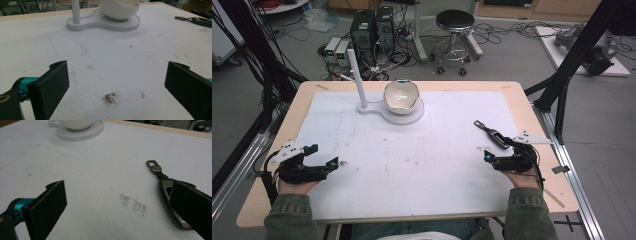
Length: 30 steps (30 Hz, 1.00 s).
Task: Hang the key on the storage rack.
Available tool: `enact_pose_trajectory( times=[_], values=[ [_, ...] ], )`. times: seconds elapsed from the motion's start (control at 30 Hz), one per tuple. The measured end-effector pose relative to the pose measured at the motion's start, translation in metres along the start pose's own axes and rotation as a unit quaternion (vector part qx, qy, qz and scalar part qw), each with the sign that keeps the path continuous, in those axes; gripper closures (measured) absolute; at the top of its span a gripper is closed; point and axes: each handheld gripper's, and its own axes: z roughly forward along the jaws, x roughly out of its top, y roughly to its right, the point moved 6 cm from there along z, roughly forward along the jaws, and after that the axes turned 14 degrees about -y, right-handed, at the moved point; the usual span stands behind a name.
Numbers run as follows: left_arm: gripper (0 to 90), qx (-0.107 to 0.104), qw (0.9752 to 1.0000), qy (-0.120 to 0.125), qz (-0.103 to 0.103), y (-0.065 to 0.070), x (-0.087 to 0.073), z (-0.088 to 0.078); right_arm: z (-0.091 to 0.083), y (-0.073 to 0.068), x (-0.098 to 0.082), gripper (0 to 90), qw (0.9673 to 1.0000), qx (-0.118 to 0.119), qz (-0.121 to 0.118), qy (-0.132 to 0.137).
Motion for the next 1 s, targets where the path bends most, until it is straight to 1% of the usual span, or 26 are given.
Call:
enact_pose_trajectory(
  times=[0.1,0.23,0.37,0.43,0.6,0.77,0.87,1.0],
  values=[
    [6.1,0.001,1.0,-0.002,-0.002,-0.0012,-0.0005,0.0007,0.003,-0.0013,-0.0006,0.5,0.9999,-0.001,-0.004,-0.01],
    [6.1,0.003,1.0,-0.002,-0.001,-0.0019,-0.0004,0.0011,0.0031,-0.0015,-0.0007,0.6,0.9999,-0.001,-0.006,-0.01],
    [6.1,0.009,1.0,-0.003,-0.001,-0.0025,-0.0007,0.0013,0.0026,-0.0014,-0.0015,0.5,0.9999,0.002,-0.001,-0.01],
    [6.0,0.008,1.0,-0.003,-0.001,-0.0023,-0.0007,0.0015,0.0032,-0.0017,-0.0017,0.6,0.9999,0.005,-0.003,-0.012],
    [6.1,0.008,1.0,-0.005,0.0,-0.0021,-0.0011,0.0022,0.0051,-0.0021,-0.0018,0.6,0.9999,-0.001,-0.006,-0.015],
    [6.1,0.018,0.9998,0.003,0.0,-0.0028,-0.0003,0.001,0.0058,-0.002,-0.0026,0.5,0.9998,-0.005,-0.007,-0.02],
    [6.1,0.02,0.9998,0.004,0.001,-0.0033,-0.0002,0.0003,0.0068,-0.003,-0.0032,0.5,0.9997,-0.003,-0.005,-0.023],
    [6.1,0.022,0.9998,0.001,0.0,-0.0031,-0.001,0.0015,0.0102,-0.0038,-0.0038,0.6,0.9995,-0.003,-0.011,-0.03]
  ],
)
